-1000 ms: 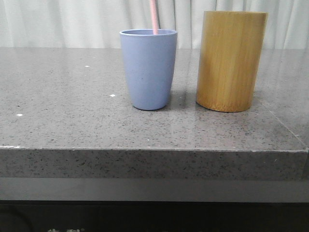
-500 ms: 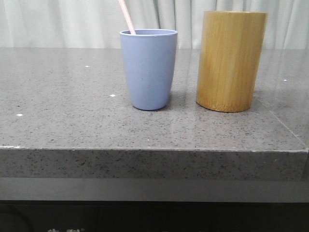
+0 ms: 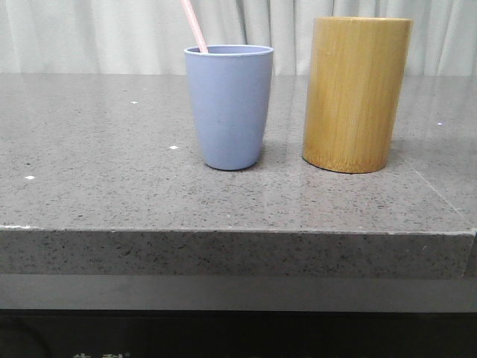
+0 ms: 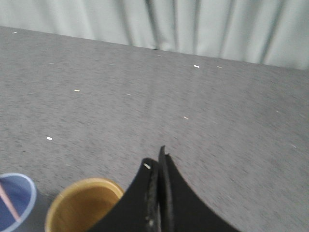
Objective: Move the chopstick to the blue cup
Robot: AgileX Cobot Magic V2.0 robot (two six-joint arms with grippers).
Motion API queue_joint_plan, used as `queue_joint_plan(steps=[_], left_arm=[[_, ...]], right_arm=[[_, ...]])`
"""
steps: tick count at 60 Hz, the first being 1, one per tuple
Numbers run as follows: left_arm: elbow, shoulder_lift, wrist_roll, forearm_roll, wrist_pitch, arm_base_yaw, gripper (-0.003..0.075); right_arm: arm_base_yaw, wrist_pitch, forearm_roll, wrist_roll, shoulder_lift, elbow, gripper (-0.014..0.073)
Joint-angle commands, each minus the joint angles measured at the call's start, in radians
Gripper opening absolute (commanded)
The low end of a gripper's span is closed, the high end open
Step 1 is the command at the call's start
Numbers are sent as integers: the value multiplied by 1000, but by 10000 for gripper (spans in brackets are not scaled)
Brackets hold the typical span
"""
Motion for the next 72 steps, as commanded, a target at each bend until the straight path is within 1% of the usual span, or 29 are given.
queue_joint_plan(steps=[1,8,15,25,29,36,47,72], left_arm=[[-26,9,-10,-12,-84,1,-19],[-26,9,-10,-12,-84,1,-19],[-26,9,-10,-12,-84,1,-19],[-26,9,-10,-12,-84,1,-19],[-26,9,-10,-12,-84,1,-19],[-26,9,-10,-12,-84,1,-19],[-26,9,-10,-12,-84,1,-19],[-26,9,-10,-12,-84,1,-19]], right_arm=[[-49,-63,-7,-7,-99,64,-122],[-60,-113,-15,-8,-197,203,-122],[-59,-242,-17,-8,-330,396,-122],[-59,-402,-17,-8,-545,612,-122],[-59,-423,-17,-8,-637,676,-122],[-59,-414,-17,-8,-764,771,-122],[-59,-404,-17,-8,-860,814,-122],[-59,-404,-17,-8,-861,814,-122]])
